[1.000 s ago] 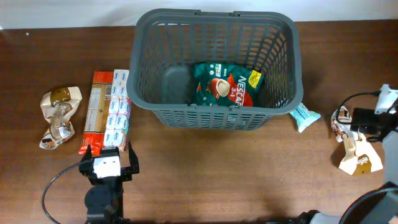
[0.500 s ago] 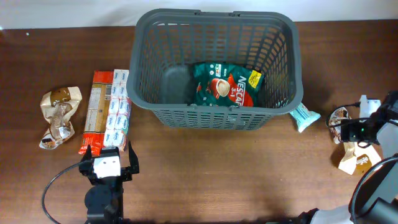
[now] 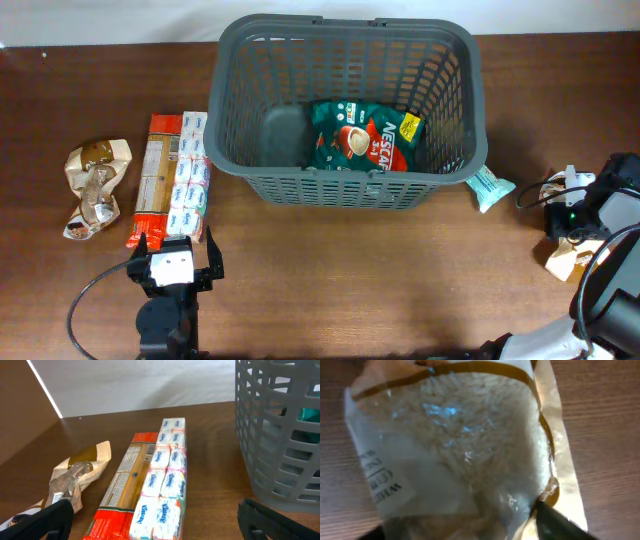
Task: Pack container
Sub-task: 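Move the right gripper to the clear rice bag and grasp it, then carry the rice bag with the right gripper into the basket, release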
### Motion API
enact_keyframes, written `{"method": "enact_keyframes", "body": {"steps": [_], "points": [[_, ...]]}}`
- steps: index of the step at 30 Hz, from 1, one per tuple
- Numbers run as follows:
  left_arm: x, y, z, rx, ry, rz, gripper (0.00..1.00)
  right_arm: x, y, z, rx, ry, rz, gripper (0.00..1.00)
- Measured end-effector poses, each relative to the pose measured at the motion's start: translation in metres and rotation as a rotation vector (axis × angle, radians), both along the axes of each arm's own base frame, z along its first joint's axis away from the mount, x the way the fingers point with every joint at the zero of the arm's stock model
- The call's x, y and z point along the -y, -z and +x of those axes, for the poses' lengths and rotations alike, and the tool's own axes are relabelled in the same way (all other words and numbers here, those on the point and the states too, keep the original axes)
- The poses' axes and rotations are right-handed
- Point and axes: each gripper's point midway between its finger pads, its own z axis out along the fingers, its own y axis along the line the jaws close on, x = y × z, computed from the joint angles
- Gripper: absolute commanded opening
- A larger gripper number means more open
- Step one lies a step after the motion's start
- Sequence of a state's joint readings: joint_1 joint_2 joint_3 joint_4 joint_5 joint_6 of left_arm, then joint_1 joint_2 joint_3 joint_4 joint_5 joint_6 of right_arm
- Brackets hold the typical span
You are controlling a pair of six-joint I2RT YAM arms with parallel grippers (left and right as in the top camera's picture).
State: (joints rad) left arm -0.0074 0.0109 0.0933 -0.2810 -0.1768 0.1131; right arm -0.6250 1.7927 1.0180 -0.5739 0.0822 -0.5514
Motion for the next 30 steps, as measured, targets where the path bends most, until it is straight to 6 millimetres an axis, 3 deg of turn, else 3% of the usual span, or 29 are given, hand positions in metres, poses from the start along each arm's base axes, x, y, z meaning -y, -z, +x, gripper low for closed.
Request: {"method": "enact_keyframes", "body": {"steps": [2, 3, 11, 14, 15, 17, 19, 21, 22, 23, 25, 26, 28, 30], "points": [[0.0, 0.0, 0.0, 0.0, 0.0, 0.0, 0.99, 0.005, 0.0, 0.001, -0.002, 0.008, -0.026, 0.07], [0.0, 0.0, 0.0, 0.0, 0.0, 0.0, 0.99, 0.007, -0.001, 0.001, 0.002, 0.015, -0.033, 0.04], [0.0, 0.0, 0.0, 0.0, 0.0, 0.0, 0.99, 0.012, -0.017, 0.018, 0.085, 0.176, 0.004, 0.04], [0.0, 0.0, 0.0, 0.0, 0.0, 0.0, 0.99, 0.013, -0.053, 0.044, 0.163, 0.245, 0.071, 0.04], [0.0, 0.0, 0.0, 0.0, 0.0, 0.0, 0.99, 0.015, -0.073, 0.056, 0.203, 0.264, 0.087, 0.04], [0.0, 0.0, 0.0, 0.0, 0.0, 0.0, 0.99, 0.023, -0.135, 0.09, 0.332, 0.283, 0.099, 0.04], [0.0, 0.0, 0.0, 0.0, 0.0, 0.0, 0.99, 0.023, -0.216, 0.12, 0.489, 0.26, 0.089, 0.03], [0.0, 0.0, 0.0, 0.0, 0.0, 0.0, 0.99, 0.006, -0.295, 0.137, 0.633, 0.205, 0.075, 0.04], [0.0, 0.0, 0.0, 0.0, 0.0, 0.0, 0.99, -0.016, -0.346, 0.142, 0.726, 0.151, 0.065, 0.04], [0.0, 0.0, 0.0, 0.0, 0.0, 0.0, 0.99, -0.027, -0.369, 0.144, 0.773, 0.119, 0.059, 0.04], [0.0, 0.0, 0.0, 0.0, 0.0, 0.0, 0.99, -0.081, -0.432, 0.142, 0.899, -0.011, 0.066, 0.04], [0.0, 0.0, 0.0, 0.0, 0.0, 0.0, 0.99, -0.126, -0.473, 0.136, 0.989, -0.125, 0.087, 0.03], [0.0, 0.0, 0.0, 0.0, 0.0, 0.0, 0.99, -0.187, -0.505, 0.123, 1.058, -0.282, 0.14, 0.04], [0.0, 0.0, 0.0, 0.0, 0.0, 0.0, 0.99, -0.239, -0.519, 0.11, 1.084, -0.419, 0.194, 0.04]]}}
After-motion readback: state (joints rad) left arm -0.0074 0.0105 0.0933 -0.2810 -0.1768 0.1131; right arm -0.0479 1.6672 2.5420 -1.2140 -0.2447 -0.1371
